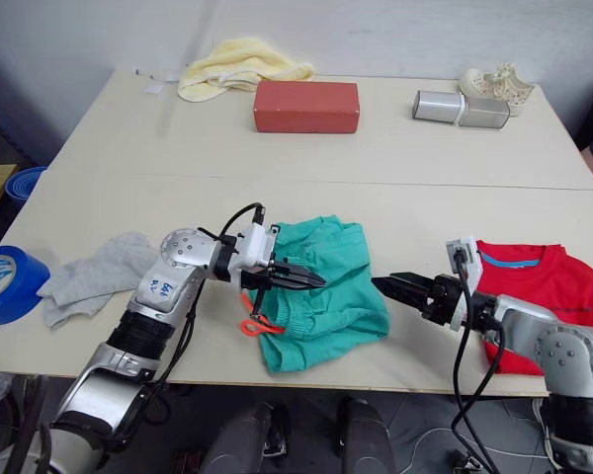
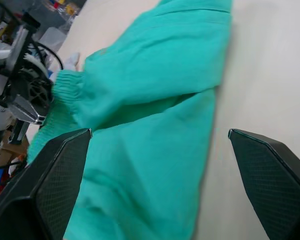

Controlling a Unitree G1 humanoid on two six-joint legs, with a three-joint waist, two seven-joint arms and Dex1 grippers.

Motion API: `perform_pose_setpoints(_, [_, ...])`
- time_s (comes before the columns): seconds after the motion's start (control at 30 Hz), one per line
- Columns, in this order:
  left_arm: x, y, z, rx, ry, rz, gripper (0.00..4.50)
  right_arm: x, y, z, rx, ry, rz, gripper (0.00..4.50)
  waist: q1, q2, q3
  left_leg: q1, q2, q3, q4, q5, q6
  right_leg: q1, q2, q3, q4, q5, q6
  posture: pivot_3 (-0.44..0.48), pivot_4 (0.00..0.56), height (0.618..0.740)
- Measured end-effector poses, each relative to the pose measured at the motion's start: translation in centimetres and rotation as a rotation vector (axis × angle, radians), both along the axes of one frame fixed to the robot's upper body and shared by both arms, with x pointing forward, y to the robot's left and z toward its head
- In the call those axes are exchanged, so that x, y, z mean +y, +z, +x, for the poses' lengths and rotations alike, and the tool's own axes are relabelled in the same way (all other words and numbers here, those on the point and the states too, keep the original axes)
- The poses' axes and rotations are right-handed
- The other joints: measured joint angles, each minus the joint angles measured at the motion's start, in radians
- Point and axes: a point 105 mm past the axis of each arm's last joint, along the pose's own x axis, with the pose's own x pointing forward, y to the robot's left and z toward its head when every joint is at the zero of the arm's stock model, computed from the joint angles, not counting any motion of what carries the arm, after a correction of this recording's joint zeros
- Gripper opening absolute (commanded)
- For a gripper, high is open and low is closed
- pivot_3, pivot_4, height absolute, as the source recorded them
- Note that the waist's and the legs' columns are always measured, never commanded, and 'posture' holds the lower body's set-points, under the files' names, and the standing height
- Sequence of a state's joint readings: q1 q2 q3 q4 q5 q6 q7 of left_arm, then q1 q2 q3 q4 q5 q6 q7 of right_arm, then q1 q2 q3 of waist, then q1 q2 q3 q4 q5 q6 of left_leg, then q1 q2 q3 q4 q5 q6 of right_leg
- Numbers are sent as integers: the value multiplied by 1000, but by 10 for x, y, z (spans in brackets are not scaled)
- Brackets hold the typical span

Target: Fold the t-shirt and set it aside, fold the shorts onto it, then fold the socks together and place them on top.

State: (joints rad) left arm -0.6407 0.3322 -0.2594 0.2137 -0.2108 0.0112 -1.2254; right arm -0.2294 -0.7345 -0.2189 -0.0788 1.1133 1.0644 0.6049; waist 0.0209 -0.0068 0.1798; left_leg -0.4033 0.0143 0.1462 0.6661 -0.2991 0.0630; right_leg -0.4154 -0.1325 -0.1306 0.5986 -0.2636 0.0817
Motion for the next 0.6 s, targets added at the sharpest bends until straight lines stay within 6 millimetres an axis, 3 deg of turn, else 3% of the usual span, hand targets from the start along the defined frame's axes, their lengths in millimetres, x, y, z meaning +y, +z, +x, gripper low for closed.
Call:
perform_pose_setpoints(0.1, [8, -12, 5, 6, 65, 43, 0, 6, -9, 8, 98, 14, -5, 4475, -6, 0, 0, 0, 0, 0, 1, 0, 1, 0, 0, 0, 0, 0, 1, 0, 150, 740])
perform_pose_setpoints(0.27, [33, -32, 11, 44, 164, 117, 0, 20, -3, 24, 183, 74, -1, 4475, -24, 0, 0, 0, 0, -1, 1, 1, 1, 0, 0, 0, 2, 0, 1, 0, 150, 740])
perform_pose_setpoints(0.6, [47, -41, 10, 100, 256, 83, 0, 71, -3, 31, 278, 272, 35, 4475, -47, 1, -1, 0, 0, 0, 0, 1, 0, -1, 0, 0, 6, 0, 0, 0, 150, 740])
